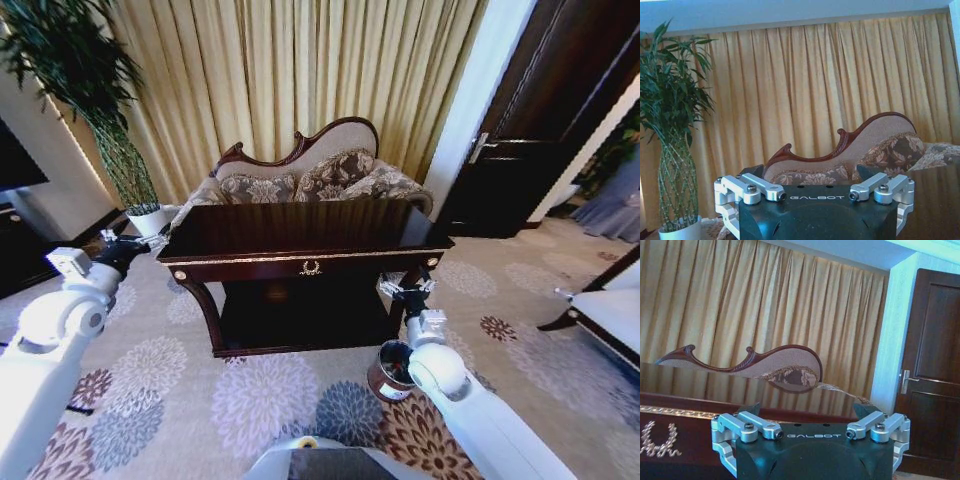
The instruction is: Move to the front of the table and place the trash on the table into the trash bin.
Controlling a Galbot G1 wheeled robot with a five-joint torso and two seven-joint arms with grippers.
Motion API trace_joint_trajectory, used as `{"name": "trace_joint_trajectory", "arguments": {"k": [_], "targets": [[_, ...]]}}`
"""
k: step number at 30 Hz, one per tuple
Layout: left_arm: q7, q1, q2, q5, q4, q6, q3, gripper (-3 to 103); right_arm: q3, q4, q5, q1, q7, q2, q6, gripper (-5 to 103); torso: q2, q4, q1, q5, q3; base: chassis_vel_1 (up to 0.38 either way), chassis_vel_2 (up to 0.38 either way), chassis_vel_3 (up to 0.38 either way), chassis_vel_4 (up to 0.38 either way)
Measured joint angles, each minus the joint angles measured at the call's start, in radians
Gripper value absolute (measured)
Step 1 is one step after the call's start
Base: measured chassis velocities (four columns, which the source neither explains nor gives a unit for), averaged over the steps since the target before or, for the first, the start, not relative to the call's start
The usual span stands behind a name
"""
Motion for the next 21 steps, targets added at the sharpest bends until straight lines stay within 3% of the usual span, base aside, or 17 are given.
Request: {"name": "trace_joint_trajectory", "arguments": {"k": [7, 11, 15, 21], "targets": [[-0.023, -0.003, 0.0, 0.001, -0.008, -0.001, 0.004, 100, 0.004, -0.004, -0.001, 0.001, -0.001, -0.002, 0.001, 100, 0.0, -0.0005, 0.0, 0.0, 0.0, 0.231, -0.231, -0.229, 0.234], [-0.031, 0.0, 0.0, 0.001, -0.018, -0.001, 0.0, 100, 0.005, -0.011, -0.001, 0.009, -0.004, -0.003, 0.003, 100, 0.0, 0.0006, -0.001, 0.0, 0.0, 0.278, -0.301, -0.261, 0.326], [-0.037, 0.011, -0.003, 0.001, -0.03, 0.0, -0.004, 100, 0.005, -0.014, -0.002, 0.009, -0.006, -0.001, 0.005, 100, 0.0, -0.0005, 0.0, 0.0002, 0.0, 0.316, -0.329, -0.333, 0.325], [-0.038, 0.025, -0.008, 0.001, -0.046, 0.004, -0.013, 100, 0.019, -0.02, -0.01, 0.005, -0.014, 0.004, 0.014, 100, 0.0, 0.0, 0.0, 0.0, 0.0, 0.343, -0.338, -0.364, 0.338]]}}
